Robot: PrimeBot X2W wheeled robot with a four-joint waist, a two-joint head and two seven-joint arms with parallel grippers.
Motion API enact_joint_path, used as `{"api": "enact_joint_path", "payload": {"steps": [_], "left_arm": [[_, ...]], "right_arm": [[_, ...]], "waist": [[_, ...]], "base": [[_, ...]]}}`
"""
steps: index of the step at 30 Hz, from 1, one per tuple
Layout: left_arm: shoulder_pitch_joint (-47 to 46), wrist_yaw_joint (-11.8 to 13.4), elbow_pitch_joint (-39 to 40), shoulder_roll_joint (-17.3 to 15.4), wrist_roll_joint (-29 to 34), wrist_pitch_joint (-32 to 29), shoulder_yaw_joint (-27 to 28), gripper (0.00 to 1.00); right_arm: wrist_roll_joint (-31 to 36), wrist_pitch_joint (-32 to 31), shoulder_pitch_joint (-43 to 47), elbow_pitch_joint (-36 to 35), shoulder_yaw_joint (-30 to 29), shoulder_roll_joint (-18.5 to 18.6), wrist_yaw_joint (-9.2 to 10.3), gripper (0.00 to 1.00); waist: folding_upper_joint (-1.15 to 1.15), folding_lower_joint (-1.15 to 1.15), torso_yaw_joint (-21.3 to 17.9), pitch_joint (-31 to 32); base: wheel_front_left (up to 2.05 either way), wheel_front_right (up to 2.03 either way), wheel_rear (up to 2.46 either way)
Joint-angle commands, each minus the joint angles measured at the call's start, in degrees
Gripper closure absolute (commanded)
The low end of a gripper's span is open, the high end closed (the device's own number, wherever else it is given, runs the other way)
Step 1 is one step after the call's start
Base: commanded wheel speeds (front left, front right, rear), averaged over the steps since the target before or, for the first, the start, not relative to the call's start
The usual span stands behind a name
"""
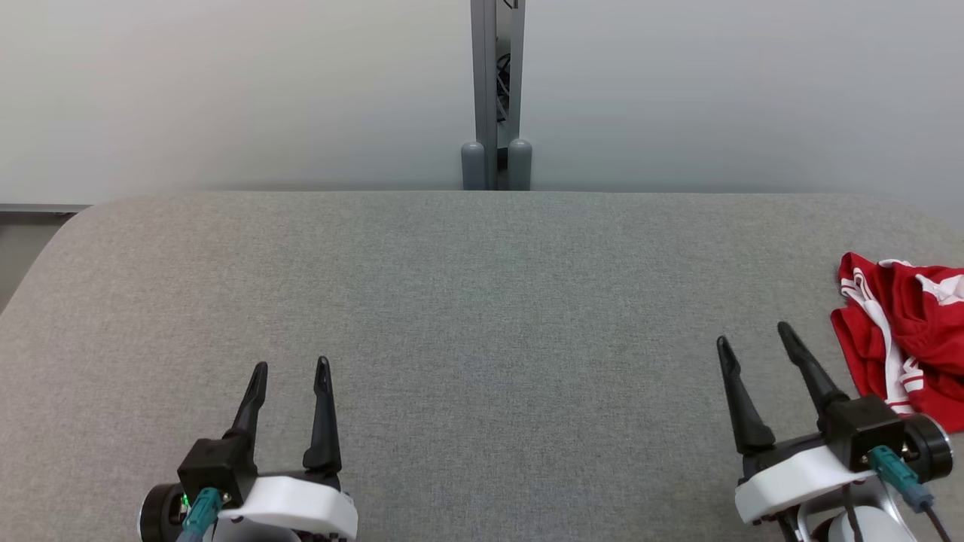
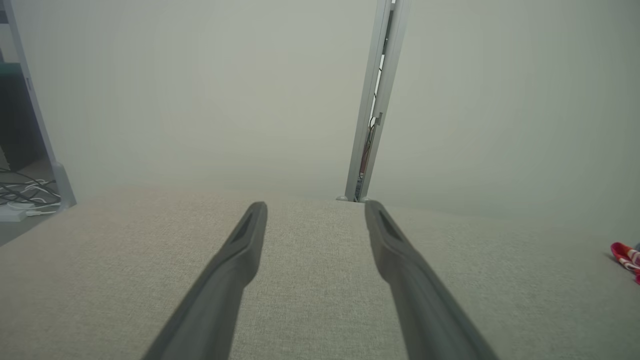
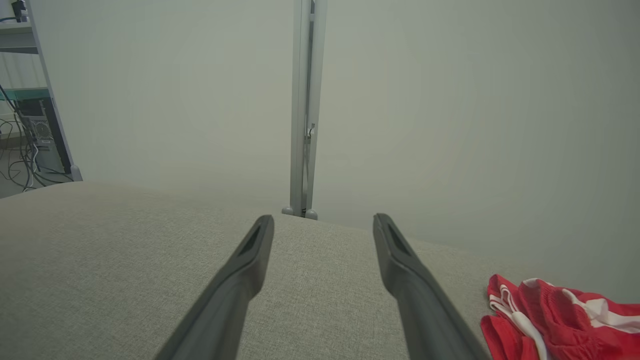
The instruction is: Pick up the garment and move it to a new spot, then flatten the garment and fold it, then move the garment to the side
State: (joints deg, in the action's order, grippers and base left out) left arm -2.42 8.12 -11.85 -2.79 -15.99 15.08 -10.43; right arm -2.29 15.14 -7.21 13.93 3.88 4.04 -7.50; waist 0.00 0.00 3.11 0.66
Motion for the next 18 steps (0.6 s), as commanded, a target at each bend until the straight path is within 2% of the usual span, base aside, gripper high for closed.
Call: {"api": "enact_joint_path", "payload": {"steps": [1,6,14,18], "left_arm": [[1.1,-0.4,-0.2,-0.3,-0.2,0.0,0.1,0.00],[1.6,-1.7,-0.9,-0.3,-1.5,0.0,0.7,0.00],[1.6,-0.5,-1.5,-0.3,-0.6,0.0,0.8,0.00],[2.0,-1.9,-2.5,-0.3,-1.8,0.0,0.5,0.00]], "right_arm": [[0.8,0.0,0.9,0.4,0.2,-0.1,0.01,0.00],[1.4,0.0,1.4,1.3,0.6,-0.6,0.01,0.00],[1.5,0.0,0.8,1.4,0.5,-0.9,0.01,0.00],[1.6,0.0,0.9,1.2,0.5,-1.0,0.01,0.00]], "waist": [[0.00,0.00,0.2,0.2],[0.00,0.00,0.3,0.4],[0.00,0.00,0.5,0.0],[0.00,0.00,0.6,0.0]], "base": [[0.00,0.00,0.00],[0.00,0.00,0.00],[0.00,0.00,0.00],[0.00,0.00,0.00]]}}
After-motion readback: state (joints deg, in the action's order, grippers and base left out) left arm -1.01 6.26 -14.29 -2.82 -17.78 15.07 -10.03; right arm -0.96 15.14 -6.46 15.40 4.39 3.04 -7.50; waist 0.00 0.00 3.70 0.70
